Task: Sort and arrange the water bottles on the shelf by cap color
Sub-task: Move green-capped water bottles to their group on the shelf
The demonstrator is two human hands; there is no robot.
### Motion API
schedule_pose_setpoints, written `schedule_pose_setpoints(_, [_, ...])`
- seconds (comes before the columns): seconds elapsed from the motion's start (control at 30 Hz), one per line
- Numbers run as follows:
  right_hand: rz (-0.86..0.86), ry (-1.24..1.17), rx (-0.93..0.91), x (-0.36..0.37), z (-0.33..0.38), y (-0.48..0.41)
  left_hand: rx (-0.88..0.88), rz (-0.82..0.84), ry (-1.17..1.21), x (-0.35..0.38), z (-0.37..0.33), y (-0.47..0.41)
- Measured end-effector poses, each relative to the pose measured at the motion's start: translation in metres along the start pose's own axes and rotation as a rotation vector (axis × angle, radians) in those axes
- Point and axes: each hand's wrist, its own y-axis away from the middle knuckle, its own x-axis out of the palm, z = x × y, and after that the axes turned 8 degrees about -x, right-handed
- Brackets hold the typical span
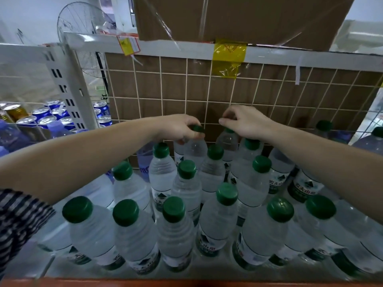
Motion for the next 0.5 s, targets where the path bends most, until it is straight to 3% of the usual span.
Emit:
schedule_pose_setpoints(0.1, [-0.145,-0.083,-0.123,-0.006,0.02,-0.003,0.028,-0.07,0.008,-0.024,-0.001,0.016])
schedule_pose_setpoints(0.2, [-0.194,-0.155,-0.206,-0.01,0.05,-0.016,0.063,-0.296,0.006,-0.06,0.012,0.048])
schedule_pose_setpoints(0.33, [-0.092,-0.261,-0.231,0.002,0.092,-0.042,0.072,-0.472,0.205,-0.092,0.05,0.087])
schedule_pose_setpoints(0.5, [0.058,-0.261,-0.222,0.033,0.133,-0.076,0.03,-0.574,0.131,-0.095,0.107,0.108])
